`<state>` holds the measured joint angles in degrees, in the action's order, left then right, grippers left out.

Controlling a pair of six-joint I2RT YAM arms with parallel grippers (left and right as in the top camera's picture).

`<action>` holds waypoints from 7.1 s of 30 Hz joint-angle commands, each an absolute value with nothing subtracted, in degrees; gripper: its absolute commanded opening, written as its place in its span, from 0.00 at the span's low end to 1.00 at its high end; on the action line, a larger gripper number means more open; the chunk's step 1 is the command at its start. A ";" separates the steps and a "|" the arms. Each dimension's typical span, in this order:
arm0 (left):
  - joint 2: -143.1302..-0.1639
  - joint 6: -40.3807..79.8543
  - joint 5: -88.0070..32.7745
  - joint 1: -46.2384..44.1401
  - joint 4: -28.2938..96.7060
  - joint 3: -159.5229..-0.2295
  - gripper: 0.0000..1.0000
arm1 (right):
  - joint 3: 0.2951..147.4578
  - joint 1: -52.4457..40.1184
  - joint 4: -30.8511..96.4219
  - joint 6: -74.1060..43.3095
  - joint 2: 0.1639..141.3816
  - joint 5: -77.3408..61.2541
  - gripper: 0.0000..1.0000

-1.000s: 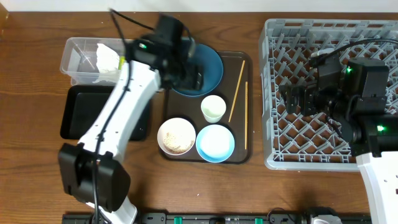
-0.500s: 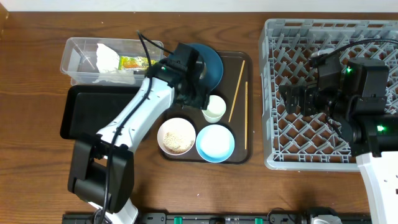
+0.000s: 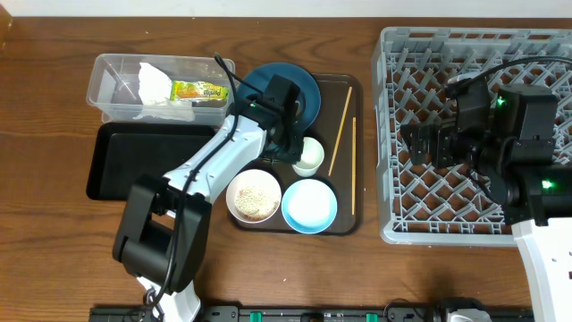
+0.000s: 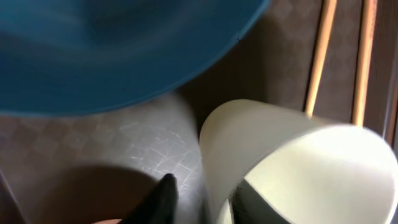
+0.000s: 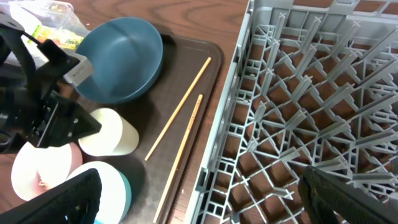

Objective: Sort waste into correct bins and load items into the dishwasher rack

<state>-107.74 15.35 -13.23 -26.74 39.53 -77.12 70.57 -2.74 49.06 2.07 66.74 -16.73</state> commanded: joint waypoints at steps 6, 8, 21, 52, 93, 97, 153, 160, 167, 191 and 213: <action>-107.66 18.79 -15.88 -26.55 39.33 -79.31 0.06 | 71.77 -3.07 49.21 -0.32 66.78 -17.04 0.99; -107.13 18.79 -19.64 -26.00 39.38 -80.38 0.06 | 71.77 -3.07 49.06 -1.67 66.78 -17.06 0.99; -102.67 18.76 -64.55 -11.31 36.01 -81.78 0.06 | 71.77 -3.03 31.92 -2.50 78.28 -50.43 0.99; -102.65 23.07 -90.02 -6.72 27.07 -81.78 0.06 | 71.77 -14.41 6.11 -3.44 92.07 -67.99 0.81; -102.67 17.78 -54.17 -7.11 28.27 -81.65 0.43 | 81.97 4.05 44.29 -10.00 82.48 -22.68 0.35; -102.65 17.58 -46.48 -7.90 30.50 -81.65 0.42 | 91.13 2.59 58.11 -9.34 82.63 -11.55 0.36; -99.22 8.56 -27.77 -11.22 37.50 -81.67 0.42 | 100.75 -6.02 83.35 -11.11 103.39 -6.44 0.77; -99.22 8.56 -27.77 -11.22 37.65 -81.67 0.42 | 102.02 -6.42 84.29 -10.94 103.37 -6.28 0.77; -97.51 7.46 -27.62 -10.70 37.71 -83.26 0.42 | 105.30 -11.66 76.44 -11.44 103.15 -8.43 0.79; -83.57 14.26 -1.89 -7.40 48.62 -83.77 0.46 | 105.25 -26.13 45.12 -28.73 129.21 -4.51 0.44; -83.59 14.26 -1.89 -7.40 48.47 -83.74 0.54 | 105.32 -19.14 46.04 -25.21 118.93 -4.23 0.01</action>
<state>-83.46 13.91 -2.59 -7.55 48.42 -83.29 104.73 -22.17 46.39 -27.14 127.52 -4.91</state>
